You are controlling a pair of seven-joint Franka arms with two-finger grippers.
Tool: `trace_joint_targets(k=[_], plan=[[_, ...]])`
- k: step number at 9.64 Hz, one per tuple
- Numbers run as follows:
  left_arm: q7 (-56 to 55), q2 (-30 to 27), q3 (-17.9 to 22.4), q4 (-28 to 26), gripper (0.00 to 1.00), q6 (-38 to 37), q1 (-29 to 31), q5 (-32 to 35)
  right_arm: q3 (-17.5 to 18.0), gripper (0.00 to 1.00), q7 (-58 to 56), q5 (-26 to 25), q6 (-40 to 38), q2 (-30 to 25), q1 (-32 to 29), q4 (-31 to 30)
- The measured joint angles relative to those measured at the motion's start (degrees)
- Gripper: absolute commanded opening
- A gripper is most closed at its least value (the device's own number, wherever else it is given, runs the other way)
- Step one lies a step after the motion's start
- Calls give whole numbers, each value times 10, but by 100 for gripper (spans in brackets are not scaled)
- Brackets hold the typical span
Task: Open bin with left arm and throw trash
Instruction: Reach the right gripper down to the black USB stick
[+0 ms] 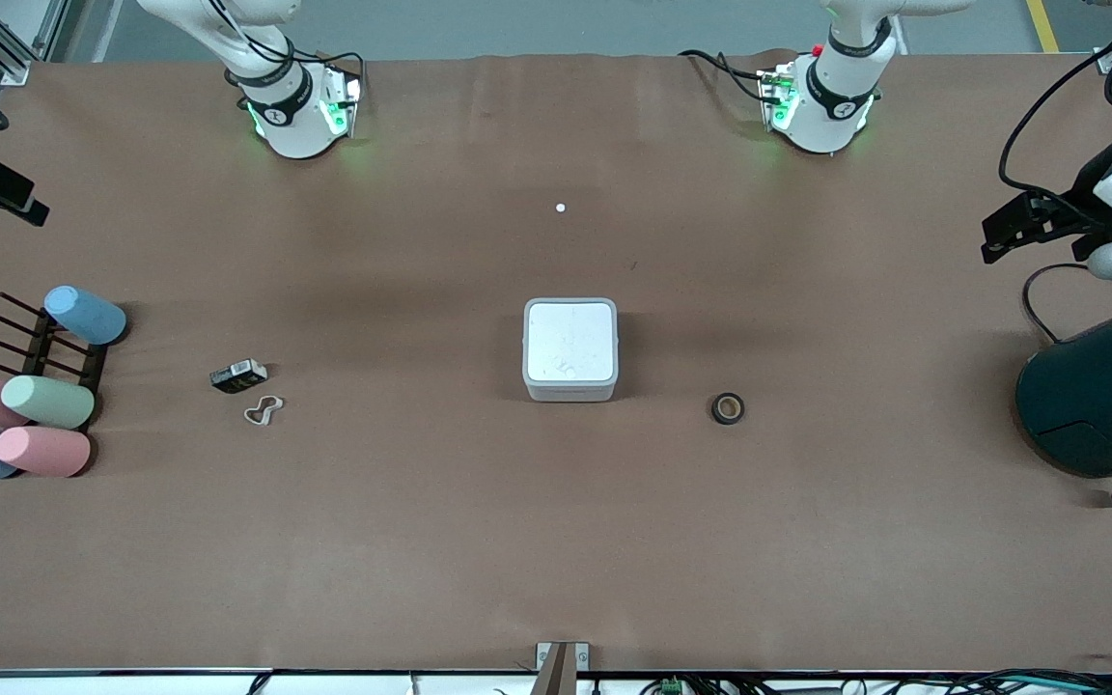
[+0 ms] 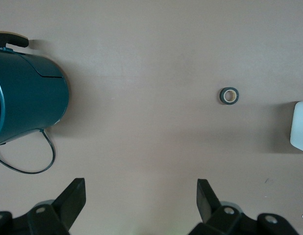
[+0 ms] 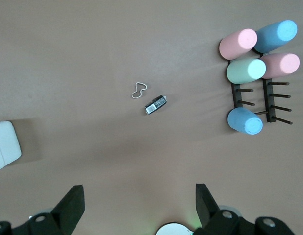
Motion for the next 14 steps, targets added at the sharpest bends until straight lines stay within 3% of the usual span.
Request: trace_joint_targets(k=[4, 6, 9, 10, 14], plan=[[0, 0, 0, 0, 100, 0, 0, 0, 0, 99, 0, 11, 44, 40, -7, -24], [5, 1, 0, 1, 100, 0, 0, 0, -2, 100, 3, 12, 173, 97, -29, -98], [6, 1, 0, 1, 100, 0, 0, 0, -5, 100, 3, 14, 344, 153, -111, -228], [6, 1, 0, 1, 100, 0, 0, 0, -5, 99, 35, 19, 385, 156, -119, -261], [6, 2, 0, 1, 100, 0, -3, 0, 5, 97, 348, 22, 537, 175, -85, -334]])
